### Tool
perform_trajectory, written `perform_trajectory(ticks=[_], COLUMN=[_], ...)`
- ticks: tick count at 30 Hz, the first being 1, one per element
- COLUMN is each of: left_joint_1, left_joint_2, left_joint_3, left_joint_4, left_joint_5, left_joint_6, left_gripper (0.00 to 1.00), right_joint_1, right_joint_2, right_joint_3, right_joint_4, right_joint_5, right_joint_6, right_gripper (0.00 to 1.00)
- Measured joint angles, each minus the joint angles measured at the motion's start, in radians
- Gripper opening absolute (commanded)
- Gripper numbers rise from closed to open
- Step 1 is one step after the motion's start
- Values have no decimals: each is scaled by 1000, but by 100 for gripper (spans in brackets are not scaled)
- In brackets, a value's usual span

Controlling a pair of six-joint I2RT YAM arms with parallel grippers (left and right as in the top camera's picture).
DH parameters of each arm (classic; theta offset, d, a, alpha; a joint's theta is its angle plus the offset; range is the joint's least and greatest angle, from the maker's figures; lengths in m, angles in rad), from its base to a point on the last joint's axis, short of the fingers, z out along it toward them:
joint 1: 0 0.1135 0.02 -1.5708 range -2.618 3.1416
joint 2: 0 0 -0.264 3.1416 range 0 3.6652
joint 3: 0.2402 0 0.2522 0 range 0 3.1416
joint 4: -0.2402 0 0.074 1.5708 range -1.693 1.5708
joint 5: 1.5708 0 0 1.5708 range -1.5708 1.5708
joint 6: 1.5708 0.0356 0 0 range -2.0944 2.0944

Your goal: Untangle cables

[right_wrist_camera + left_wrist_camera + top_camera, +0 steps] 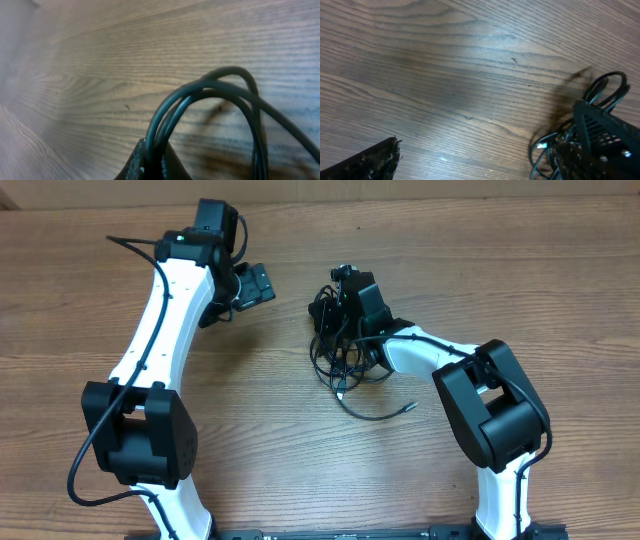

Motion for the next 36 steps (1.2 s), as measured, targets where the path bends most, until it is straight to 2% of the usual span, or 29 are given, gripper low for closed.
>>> perform_trajectory(ticks=[4, 8, 13, 16, 20, 28, 31, 36], left_joint_1=[5, 5, 5, 5, 5, -23, -35, -34], left_joint_2=[-4, -52, -200, -306, -401, -447, -569, -961], left_joint_3=[0, 0, 0, 0, 0, -11, -63, -349], left_joint_4=[-11, -41, -89, -120, -168, -226, -228, -100], left_joint_5=[0, 0, 0, 1, 0, -1, -35, -117], left_joint_6=[46, 92, 122, 127, 126, 125, 125, 109], left_gripper=[99, 100, 99, 99, 99, 99, 99, 99], right_joint_1=[-13, -26, -21, -19, -19, -19, -19, -19], right_joint_2=[-42, -189, -409, -473, -492, -488, -488, -488], right_joint_3=[33, 38, 63, 80, 82, 81, 81, 81], right_joint_4=[-110, -214, -274, -298, -330, -356, -364, -396], right_joint_5=[-26, -45, -55, -60, -71, -75, -74, -82], right_joint_6=[-1, -1, -1, 2, 13, 21, 21, 21], right_gripper=[4, 4, 4, 4, 4, 4, 4, 4])
